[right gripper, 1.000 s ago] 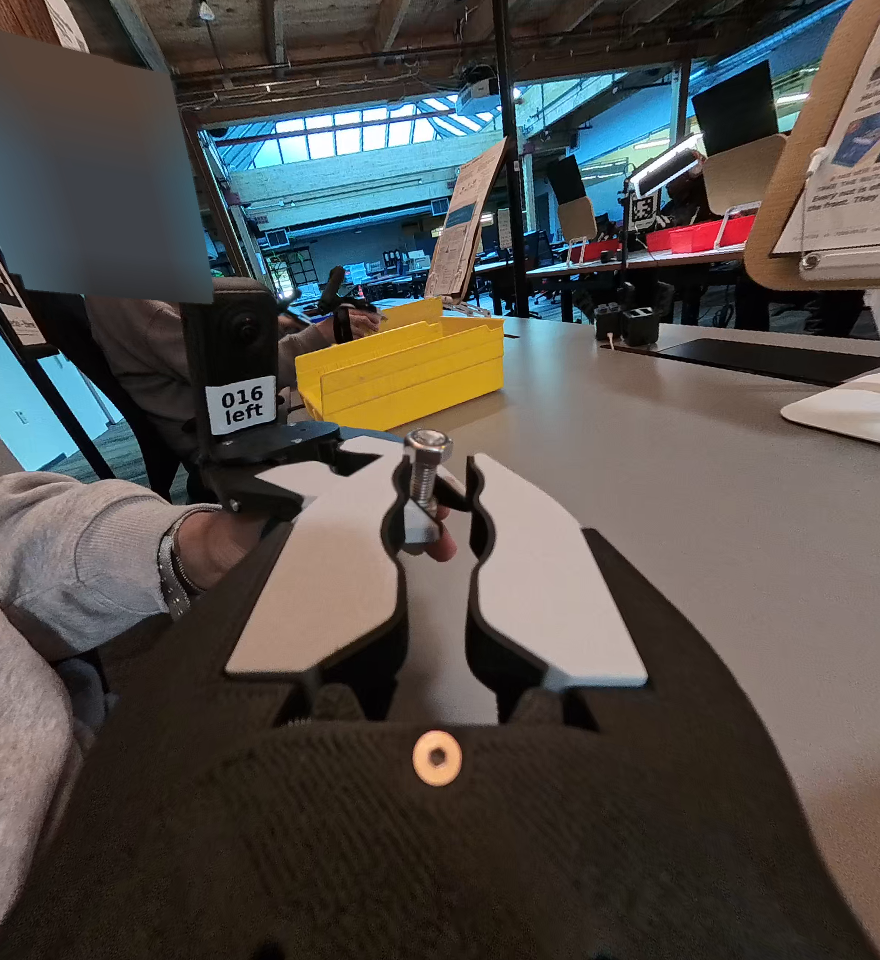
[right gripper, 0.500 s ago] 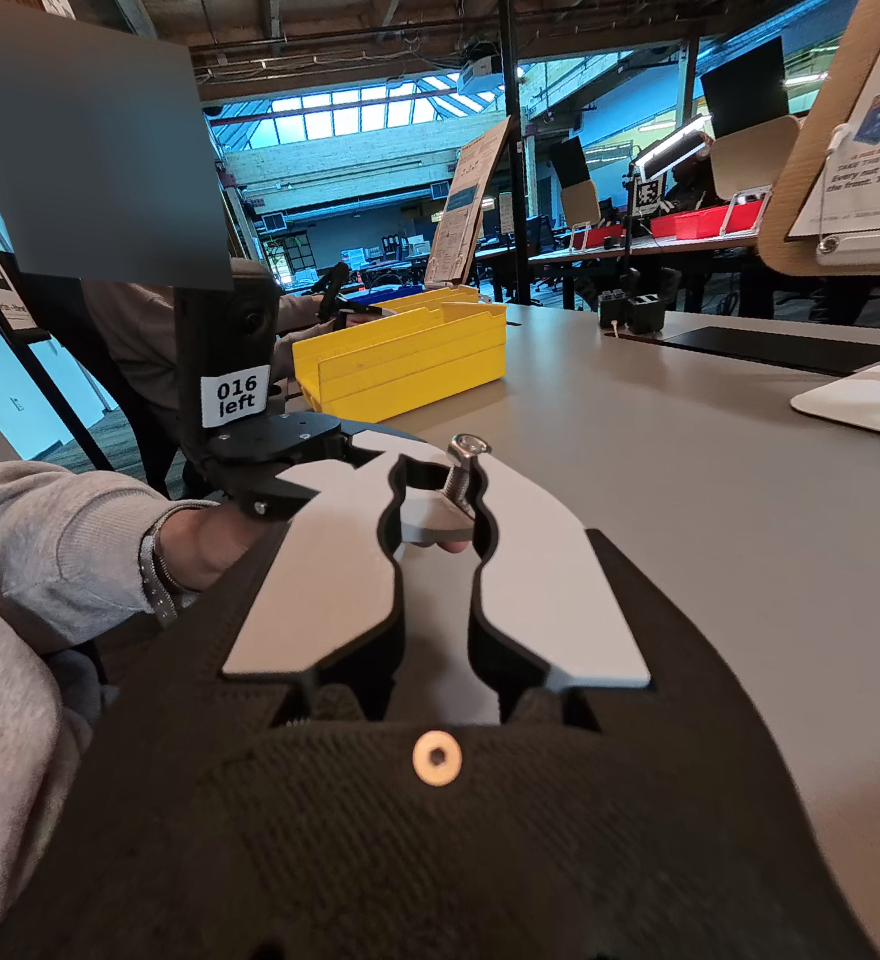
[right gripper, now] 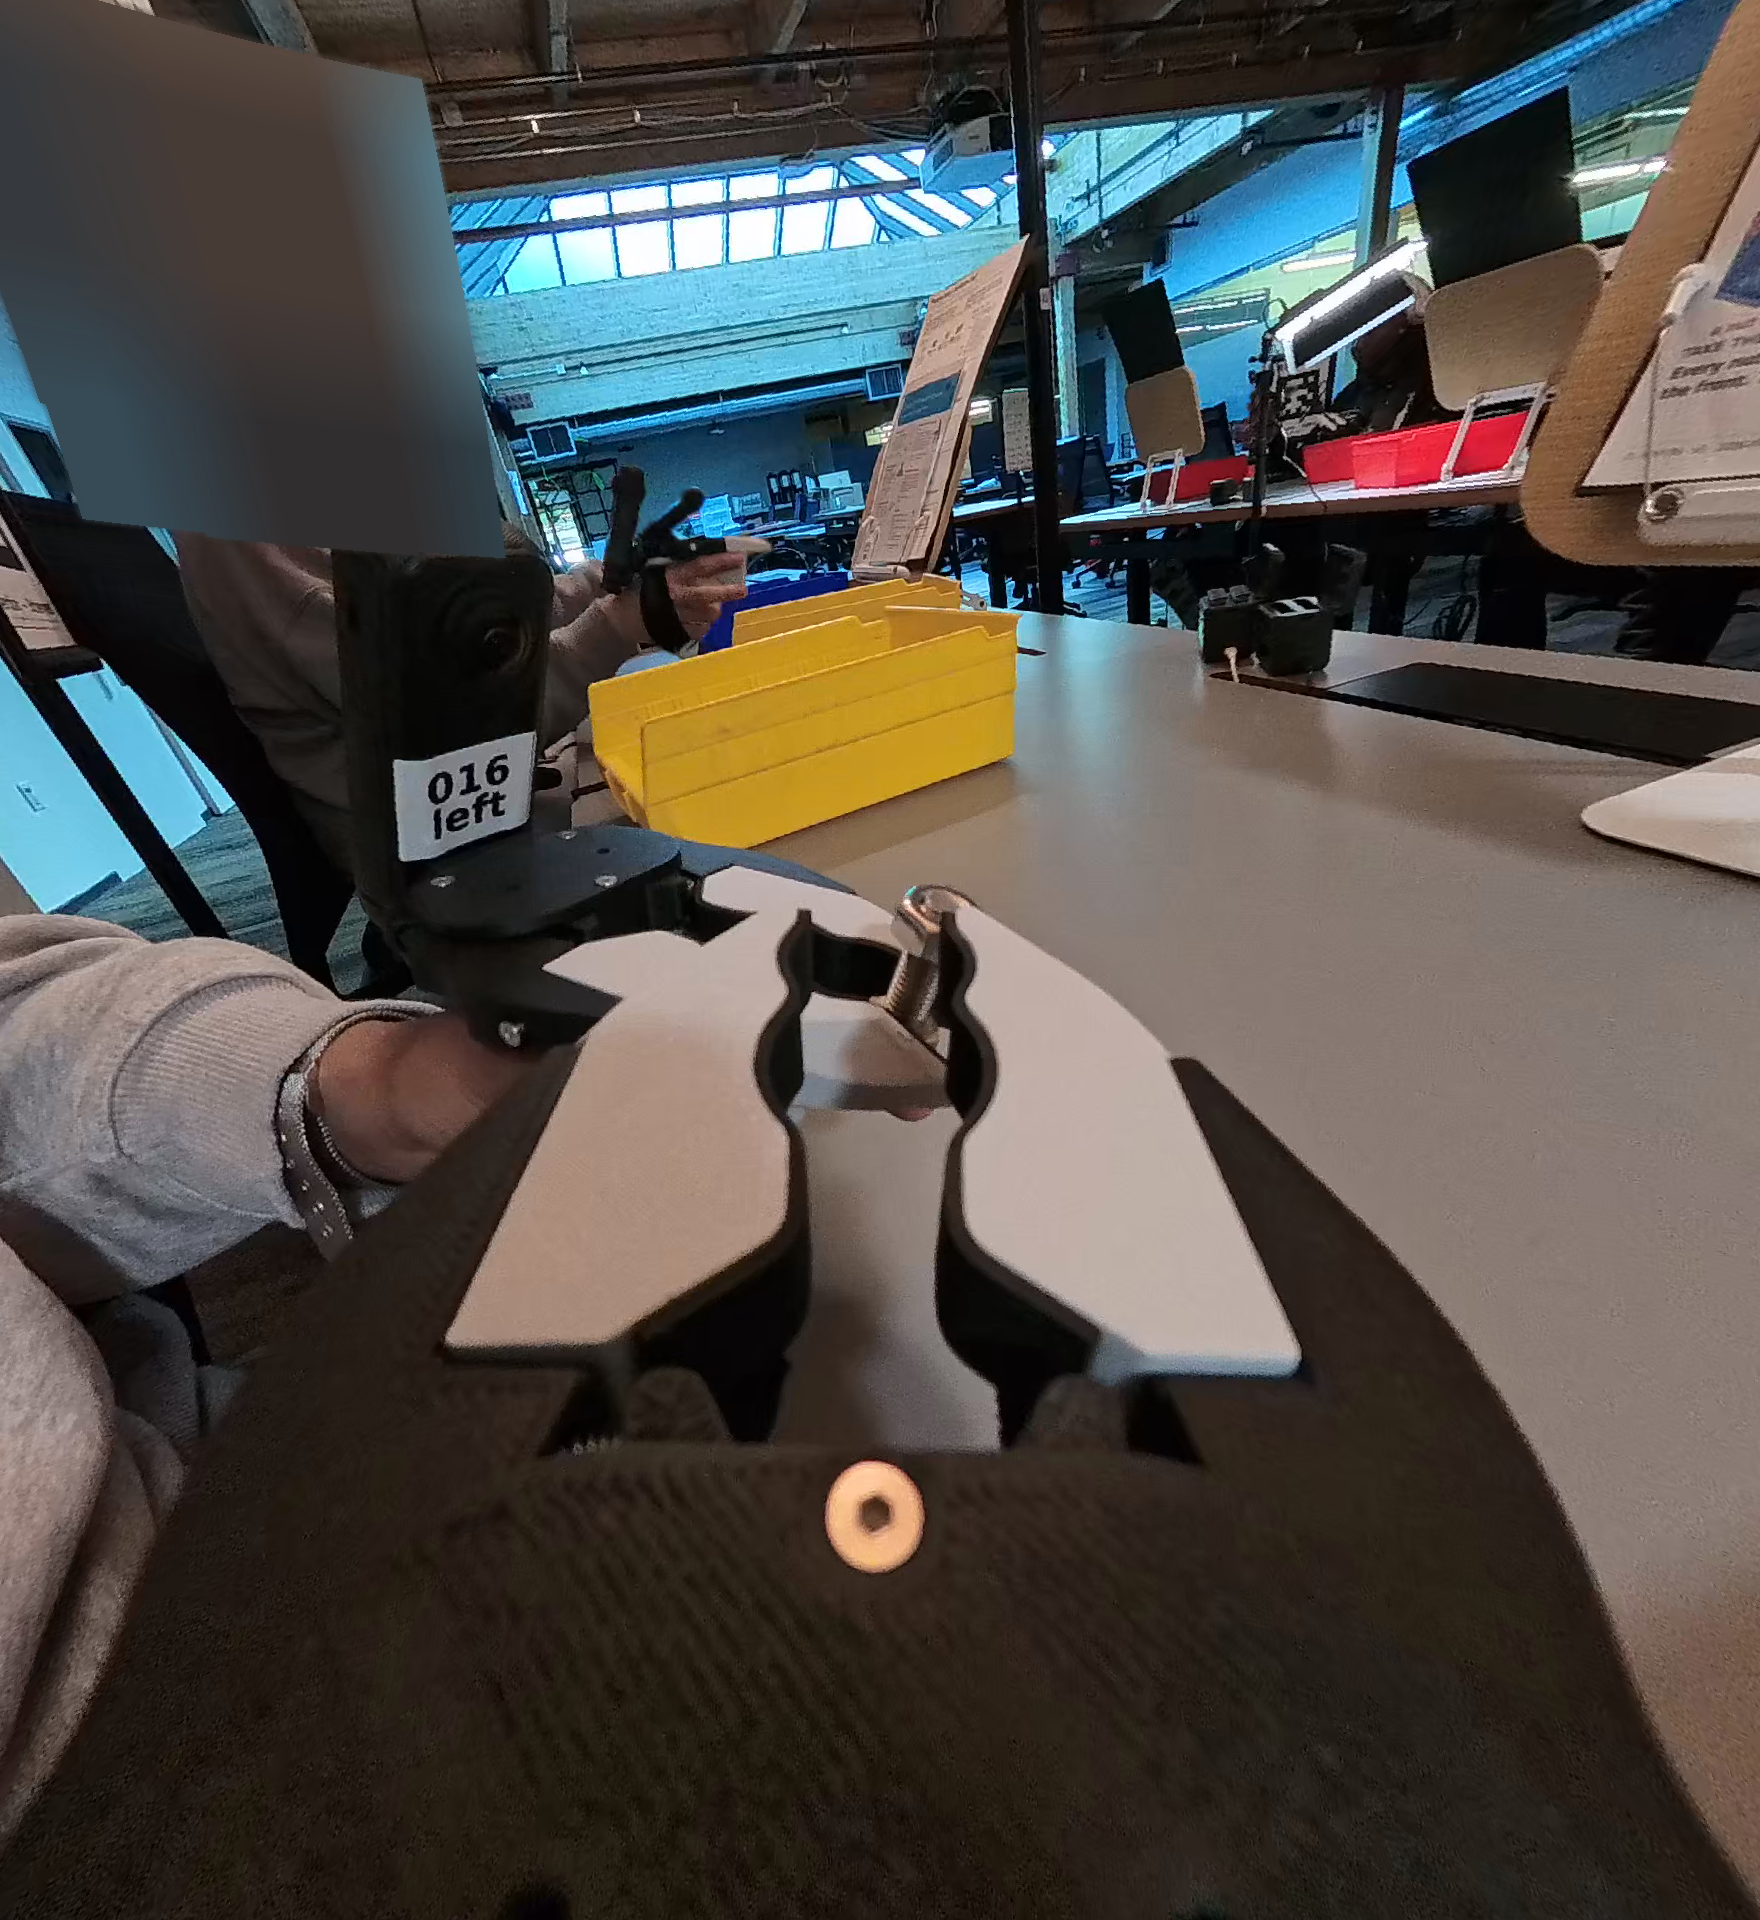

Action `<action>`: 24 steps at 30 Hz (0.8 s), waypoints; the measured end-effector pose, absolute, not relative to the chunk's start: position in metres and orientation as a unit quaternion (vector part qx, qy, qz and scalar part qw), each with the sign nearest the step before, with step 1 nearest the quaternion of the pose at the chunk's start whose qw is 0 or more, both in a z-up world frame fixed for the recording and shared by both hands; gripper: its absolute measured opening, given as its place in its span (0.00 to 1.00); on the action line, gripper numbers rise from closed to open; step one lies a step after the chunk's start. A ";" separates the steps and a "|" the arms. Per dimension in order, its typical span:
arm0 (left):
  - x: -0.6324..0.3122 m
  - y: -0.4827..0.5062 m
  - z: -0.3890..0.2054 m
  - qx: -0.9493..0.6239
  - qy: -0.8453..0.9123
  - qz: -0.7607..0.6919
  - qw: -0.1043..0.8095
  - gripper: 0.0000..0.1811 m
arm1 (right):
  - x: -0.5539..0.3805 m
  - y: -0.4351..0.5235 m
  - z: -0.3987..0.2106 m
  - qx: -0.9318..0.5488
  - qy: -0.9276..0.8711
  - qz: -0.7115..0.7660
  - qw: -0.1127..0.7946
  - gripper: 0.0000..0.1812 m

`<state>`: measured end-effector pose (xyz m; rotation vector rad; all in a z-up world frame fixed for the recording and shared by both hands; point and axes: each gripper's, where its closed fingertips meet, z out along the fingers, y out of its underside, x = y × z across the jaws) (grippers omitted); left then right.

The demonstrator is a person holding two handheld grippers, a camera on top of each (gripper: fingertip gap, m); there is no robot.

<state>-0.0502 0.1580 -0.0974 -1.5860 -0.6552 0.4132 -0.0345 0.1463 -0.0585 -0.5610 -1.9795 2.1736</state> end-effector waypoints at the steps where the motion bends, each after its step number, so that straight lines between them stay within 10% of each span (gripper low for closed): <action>1: -0.050 0.159 -0.097 -0.694 -0.285 0.181 0.636 0.10 | -0.034 0.146 -0.058 -0.186 -0.660 0.724 0.075 0.13; 24: -0.041 0.164 -0.084 -0.672 -0.257 0.152 0.678 0.10 | -0.040 0.151 -0.058 -0.200 -0.657 0.722 0.082 0.11</action>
